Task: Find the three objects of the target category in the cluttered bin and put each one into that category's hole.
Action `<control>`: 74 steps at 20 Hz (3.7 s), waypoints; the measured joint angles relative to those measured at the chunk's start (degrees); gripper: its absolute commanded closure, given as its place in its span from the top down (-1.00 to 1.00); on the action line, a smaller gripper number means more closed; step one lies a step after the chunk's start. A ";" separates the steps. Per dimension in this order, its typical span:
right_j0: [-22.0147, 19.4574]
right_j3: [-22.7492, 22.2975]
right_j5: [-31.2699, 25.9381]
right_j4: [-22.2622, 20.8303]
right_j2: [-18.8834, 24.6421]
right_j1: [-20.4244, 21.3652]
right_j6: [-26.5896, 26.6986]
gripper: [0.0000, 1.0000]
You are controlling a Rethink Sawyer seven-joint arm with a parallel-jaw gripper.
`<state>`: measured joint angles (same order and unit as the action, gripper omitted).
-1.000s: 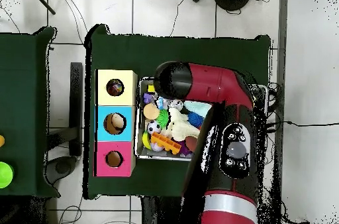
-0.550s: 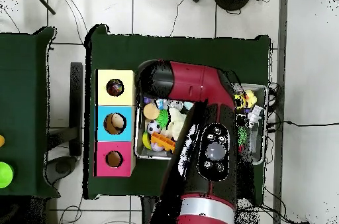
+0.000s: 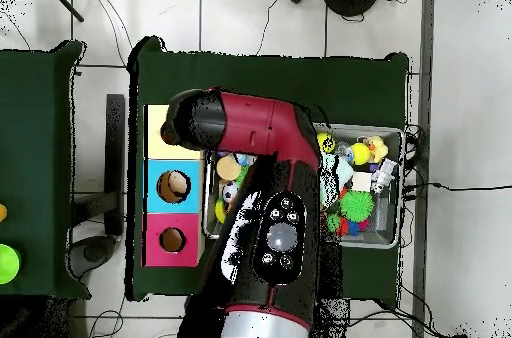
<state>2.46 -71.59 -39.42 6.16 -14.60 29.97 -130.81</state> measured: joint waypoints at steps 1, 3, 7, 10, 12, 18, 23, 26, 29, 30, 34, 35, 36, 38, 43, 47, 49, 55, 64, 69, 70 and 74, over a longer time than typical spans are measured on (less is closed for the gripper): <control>0.64 0.00 0.00 0.66 -0.36 -0.04 -0.65 -1.00; 1.77 -0.01 0.00 2.05 -0.94 -0.17 -1.93 -1.00; 2.70 -0.12 0.00 3.80 -1.27 -0.56 -3.31 -1.00; 3.15 -0.33 0.00 4.81 -1.52 -1.05 -4.08 -1.00; 3.48 -0.61 0.00 5.64 -1.88 -1.53 -4.39 -1.00; 3.56 -1.44 0.00 7.13 -2.54 -2.48 -4.44 -1.00; 3.56 -1.62 0.01 8.08 -2.72 -3.06 -4.44 -1.00; 3.57 -1.62 0.00 8.87 -2.74 -3.52 -4.46 -1.00; 3.58 -1.63 0.00 9.31 -2.75 -3.86 -4.46 -1.00; 3.59 -1.64 0.01 9.41 -2.75 -3.92 -4.46 -1.00; 3.72 -1.65 0.01 10.38 -2.81 -4.37 -4.46 -1.00; 3.88 -1.68 0.04 10.97 -2.85 -4.67 -4.46 -1.00; 3.95 -1.67 0.07 11.15 -2.85 -4.77 -4.46 -1.00; 4.19 -1.68 0.17 11.57 -2.88 -5.16 -4.46 -1.00; 4.94 -1.73 0.19 12.16 -3.23 -5.75 -4.46 -1.00; 5.76 -1.92 0.18 13.25 -3.71 -5.93 -4.46 -1.00; 6.13 -2.05 0.18 14.19 -3.72 -6.01 -4.46 -1.00; 6.62 -2.69 0.70 17.03 -3.74 -6.25 -4.46 -1.00; 6.96 -5.54 3.75 20.26 -3.76 -5.75 -4.46 -1.00; 7.40 -6.73 5.67 21.53 -3.99 -5.63 -4.46 -1.00; 7.55 -6.84 5.87 21.72 -4.09 -5.64 -4.46 -1.00; 8.10 -7.07 6.28 22.47 -4.27 -5.64 -4.46 -1.00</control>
<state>10.56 -78.66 -33.14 28.63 -18.87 24.33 -135.27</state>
